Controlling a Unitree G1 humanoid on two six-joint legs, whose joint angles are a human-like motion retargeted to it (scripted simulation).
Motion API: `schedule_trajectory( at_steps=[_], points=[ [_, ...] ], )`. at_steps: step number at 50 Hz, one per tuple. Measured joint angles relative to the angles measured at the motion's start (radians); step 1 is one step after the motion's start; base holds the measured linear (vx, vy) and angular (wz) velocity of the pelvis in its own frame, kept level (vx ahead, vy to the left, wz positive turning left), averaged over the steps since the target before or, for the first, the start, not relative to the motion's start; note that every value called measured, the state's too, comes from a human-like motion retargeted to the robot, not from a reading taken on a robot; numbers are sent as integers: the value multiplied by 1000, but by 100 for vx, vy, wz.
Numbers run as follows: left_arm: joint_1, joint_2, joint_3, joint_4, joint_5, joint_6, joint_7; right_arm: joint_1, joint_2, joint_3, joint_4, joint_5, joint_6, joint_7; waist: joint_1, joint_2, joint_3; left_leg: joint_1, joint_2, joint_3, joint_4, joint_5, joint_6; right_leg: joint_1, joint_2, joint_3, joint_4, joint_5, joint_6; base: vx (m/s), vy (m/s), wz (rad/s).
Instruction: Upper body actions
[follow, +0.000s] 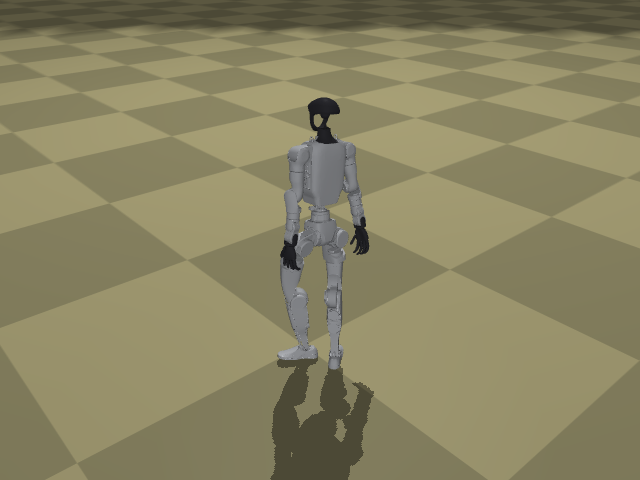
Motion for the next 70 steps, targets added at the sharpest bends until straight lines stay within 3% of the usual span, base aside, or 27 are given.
schedule_trajectory(
  at_steps=[5, 7, 8, 12, 16, 21, 26, 31, 33, 37, 40, 47, 52, 55, 59, 64, 70],
  points=[
    [-4, 6, 21, 12, 2, 6, 14, 1, 14, 0, -12, 4, -5, -12, -45, 16, -67, 51, -21, 238, 5, -73, -9, 36, 20, -290, -38, -8, 50, 13, 19, 284],
    [-9, 8, 24, 17, 0, 7, 17, -3, 22, -3, -20, 11, -5, 1, -44, 26, -75, 74, -40, 260, -12, -70, -23, 58, 44, -381, -45, -13, 69, 22, 17, 236],
    [-10, 9, 26, 20, -1, 8, 17, -4, 26, -1, -26, 15, -4, 8, -36, 30, -74, 86, -47, 249, -24, -67, -46, 69, 58, -402, -45, -17, 77, 32, 19, 186],
    [-6, 10, 53, 33, 2, 16, 6, -14, 49, 20, -62, 30, 3, 27, 12, 11, -56, 64, -73, 81, -44, -29, -35, 121, 71, -451, -45, -15, 99, 37, 19, 120],
    [8, 15, 87, 32, -2, 11, 27, -30, 81, 50, -102, 47, -26, 43, 91, -15, -27, 105, -104, 29, -87, -20, -37, 179, 85, -482, -40, -18, 111, 30, 14, 61],
    [58, 30, 133, 44, 8, 16, 37, -38, 105, 81, -131, -22, -35, 93, 148, -52, -66, 119, -123, -18, -113, -3, -50, 218, 105, -510, -46, -7, 117, 44, 12, 77],
    [73, 49, 172, 68, -21, 27, 44, -37, 120, 117, -142, -53, -55, 96, 103, -61, -81, 113, -119, -144, -122, 13, -34, 253, 117, -366, -1, 62, 70, 33, 0, 151],
    [43, 45, 169, 59, -25, 31, 40, -16, 122, 113, -108, -35, -55, 77, 49, -15, -62, 95, -64, -355, -99, 33, -17, 258, 112, -179, 166, 190, -10, 30, -1, 194],
    [30, 37, 155, 37, -19, 26, 32, -12, 120, 108, -80, -23, -47, 72, 39, 0, -42, 96, -47, -434, -95, 48, -13, 236, 105, -72, 258, 212, -13, 23, -2, 184],
    [1, 34, 116, 0, 5, 19, 8, -7, 121, 97, -40, -15, -30, 63, 41, -3, -8, 101, -56, -552, -118, 86, -1, 123, 103, 193, 398, 198, 26, 20, -5, 144],
    [-12, 40, 93, -5, 29, 18, 2, 1, 124, 93, -33, -15, -25, 57, 63, -13, -8, 86, -65, -608, -132, 111, 4, 39, 127, 340, 423, 182, 21, 14, -9, 104],
    [-26, 53, 58, 8, 48, 29, -16, -6, 130, 110, -72, -20, -26, 56, 8, -21, 58, 85, -80, -750, -137, 166, -2, -91, 140, 470, 324, 132, -28, 6, -15, 147],
    [-3, 58, 64, 15, 66, 36, -16, -12, 134, 122, -108, -22, -27, 63, -4, -66, 98, 132, -139, -803, -165, 197, -11, -154, 121, 616, 145, 101, -24, 5, -17, 117],
    [18, 66, 78, 33, 65, 46, -10, -3, 138, 130, -129, -27, -30, 71, 17, -97, 124, 189, -174, -820, -179, 203, -21, -133, 83, 613, 48, 177, -15, 12, -15, 72],
    [24, 79, 102, 66, 63, 67, 0, -3, 146, 105, -137, -58, -13, 104, 70, -95, 126, 201, -167, -868, -153, 194, -29, -90, 89, 561, 78, 98, -38, 7, -17, 58],
    [41, 64, 105, 80, 0, 30, 15, 4, 145, 95, -171, -77, -31, 90, 53, -88, 101, 169, -161, -918, -78, 175, -32, -55, 71, 492, 42, 101, -20, 2, -11, 73],
    [33, 51, 97, 68, 29, 12, 29, -20, 148, 99, -168, -58, -20, 97, 75, -87, 77, 142, -168, -936, -13, 209, -60, -73, 72, 534, 40, 106, -24, -2, -4, -31]
  ],
)
